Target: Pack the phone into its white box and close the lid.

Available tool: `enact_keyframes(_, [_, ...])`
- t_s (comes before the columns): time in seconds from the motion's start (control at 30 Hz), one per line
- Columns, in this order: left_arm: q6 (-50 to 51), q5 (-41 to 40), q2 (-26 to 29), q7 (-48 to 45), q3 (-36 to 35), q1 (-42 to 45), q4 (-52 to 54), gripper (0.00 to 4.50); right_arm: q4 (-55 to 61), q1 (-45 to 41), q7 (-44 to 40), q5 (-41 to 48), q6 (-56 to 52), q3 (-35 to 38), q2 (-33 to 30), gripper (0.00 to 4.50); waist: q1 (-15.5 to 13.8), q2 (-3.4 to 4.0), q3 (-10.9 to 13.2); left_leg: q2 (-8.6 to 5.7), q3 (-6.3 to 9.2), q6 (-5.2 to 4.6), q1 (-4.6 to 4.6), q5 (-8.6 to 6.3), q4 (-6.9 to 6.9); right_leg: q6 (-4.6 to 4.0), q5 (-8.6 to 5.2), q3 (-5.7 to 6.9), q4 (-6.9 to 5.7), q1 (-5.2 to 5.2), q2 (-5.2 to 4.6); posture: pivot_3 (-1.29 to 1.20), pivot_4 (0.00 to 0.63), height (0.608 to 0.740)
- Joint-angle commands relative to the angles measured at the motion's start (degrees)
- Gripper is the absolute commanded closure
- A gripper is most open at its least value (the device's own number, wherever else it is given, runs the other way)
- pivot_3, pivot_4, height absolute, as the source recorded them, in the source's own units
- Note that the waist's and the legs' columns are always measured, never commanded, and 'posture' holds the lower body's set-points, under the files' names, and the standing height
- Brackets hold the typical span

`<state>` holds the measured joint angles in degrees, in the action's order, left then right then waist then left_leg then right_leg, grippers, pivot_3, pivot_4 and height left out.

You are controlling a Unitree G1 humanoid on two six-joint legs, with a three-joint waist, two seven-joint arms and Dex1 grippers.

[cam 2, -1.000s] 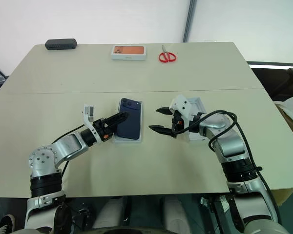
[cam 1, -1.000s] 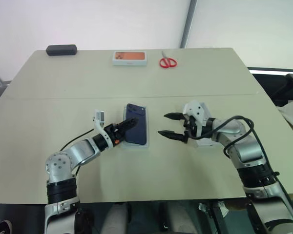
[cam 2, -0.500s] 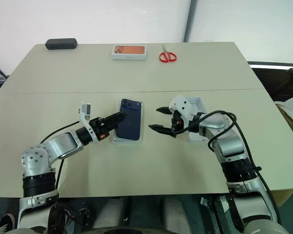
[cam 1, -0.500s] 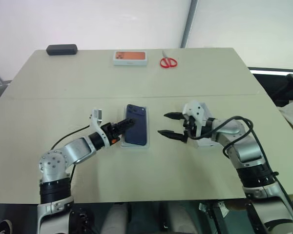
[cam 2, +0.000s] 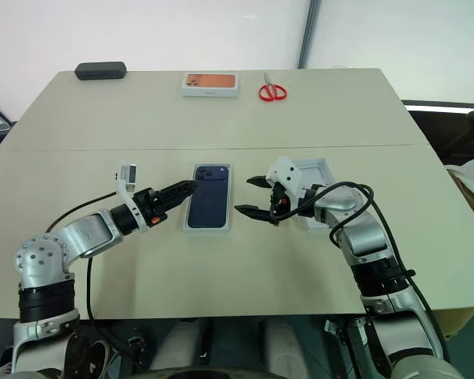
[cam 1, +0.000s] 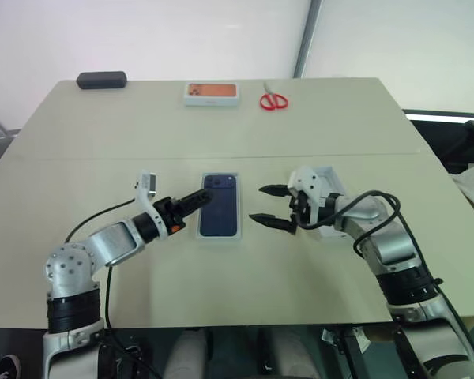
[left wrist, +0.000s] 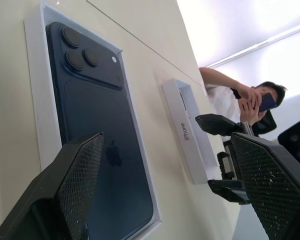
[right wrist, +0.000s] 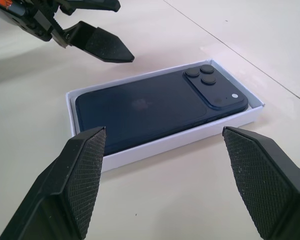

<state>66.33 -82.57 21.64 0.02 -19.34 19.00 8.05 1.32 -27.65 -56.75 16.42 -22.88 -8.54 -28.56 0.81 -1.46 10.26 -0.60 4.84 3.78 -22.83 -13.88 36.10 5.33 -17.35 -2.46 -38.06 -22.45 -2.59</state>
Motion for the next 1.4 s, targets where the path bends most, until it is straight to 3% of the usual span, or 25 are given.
enact_keyframes(0.03, [-1.27, -2.33, 1.4, -0.23, -0.62, 1.43, 2.31, 0.22, 0.58, -0.76, -0.02, 0.01, 1.21, 0.06, 0.24, 0.59, 0.02, 0.0, 0.0, 0.0, 0.0, 0.0, 0.0, 0.0, 0.0, 0.0, 0.0, 0.0, 0.0, 0.0, 0.0, 0.0, 0.15, 0.74])
enact_keyframes(0.17, [-2.59, 0.72, 3.36, -1.35, -0.28, 1.18, 2.08, 0.22, 0.16, -1.14, 0.1, 0.24, 1.01, 0.01, 0.69, 0.59, 0.08, 0.0, 0.0, 0.01, -0.01, 0.0, 0.0, 0.0, -0.02, 0.0, 0.0, -0.01, 0.0, -0.01, 0.0, 0.0, 0.15, 0.74])
enact_keyframes(0.23, [-3.21, 3.67, 4.8, -1.29, 0.05, 1.45, 0.65, 0.74, 0.01, -1.24, 0.61, -0.34, 1.33, -0.18, 0.91, 0.85, 0.07, 0.01, 0.0, 0.0, -0.01, 0.0, 0.0, 0.0, -0.02, 0.0, 0.0, -0.01, 0.0, -0.02, 0.0, 0.0, 0.15, 0.74])
enact_keyframes(0.27, [-3.77, 5.11, 5.28, -1.76, 0.26, 1.54, 0.14, 0.99, -0.26, -1.33, 1.08, -0.67, 1.39, -0.19, 1.12, 1.13, 0.07, 0.01, 0.0, 0.0, -0.01, 0.0, 0.01, 0.0, -0.02, 0.0, 0.0, -0.01, 0.0, -0.01, 0.01, 0.0, 0.15, 0.74])
enact_keyframes(0.3, [-4.25, 6.34, 5.82, -2.86, 0.5, 1.61, -0.1, 1.56, -0.87, -1.53, 1.89, -1.54, 1.71, -0.41, 1.3, 1.51, 0.07, 0.01, 0.01, 0.0, -0.01, 0.0, 0.01, 0.0, -0.03, 0.0, 0.0, 0.0, 0.0, -0.02, 0.02, 0.0, 0.15, 0.74])
enact_keyframes(0.5, [-8.48, 16.47, 7.83, -9.35, 3.93, 0.91, -0.36, 4.47, -5.57, -3.26, 7.6, -5.94, 4.23, -1.09, 3.79, 4.45, 0.06, 0.03, 0.02, -0.01, -0.03, 0.0, 0.0, 0.0, -0.04, -0.01, 0.0, -0.01, 0.0, -0.04, 0.01, 0.0, 0.15, 0.74])
enact_keyframes(0.67, [-14.5, 28.79, 10.5, -16.6, 10.79, -2.46, -0.29, 4.47, -7.43, -3.02, 10.8, -9.93, 4.79, -3.69, 5.44, 4.45, 0.22, 0.04, 0.02, -0.01, -0.09, 0.0, 0.0, 0.0, -0.16, -0.01, -0.01, -0.05, 0.03, -0.11, 0.02, 0.0, 0.15, 0.74])
enact_keyframes(0.97, [-18.48, 39.64, 3.18, -18.89, 17.05, 1.55, -6.05, 4.47, -8.02, -3.57, 10.85, -13.14, 6.24, -8.39, 8.28, 4.45, 0.01, 0.04, 0.02, -0.03, -0.02, 0.0, -0.31, 0.01, 0.02, 0.0, 0.01, 0.01, 0.01, -0.28, -0.02, 0.0, 0.15, 0.74])
enact_keyframes(1.17, [-18.38, 42.81, -0.94, -20.55, 18.84, 1.9, -5.98, 4.47, -7.67, -5.33, 10.99, -15.31, 6.87, -8.91, 8.48, 4.45, -0.06, 0.06, 0.01, -0.02, -0.01, 0.0, -0.28, 0.01, 0.02, 0.0, 0.01, 0.02, -0.04, -0.28, 0.0, 0.0, 0.15, 0.74])
enact_keyframes(1.4, [-16.29, 43.47, -4.76, -21.6, 19.99, 2.43, -3.98, 4.47, -7.52, -3.26, 9.53, -15.76, 6.93, -6.83, 4.15, 4.45, -0.36, 0.06, 0.01, -0.13, 0.03, -0.01, -0.27, 0.01, 0.06, 0.02, 0.01, 0.07, -0.01, -0.17, -0.11, 0.0, 0.15, 0.74])
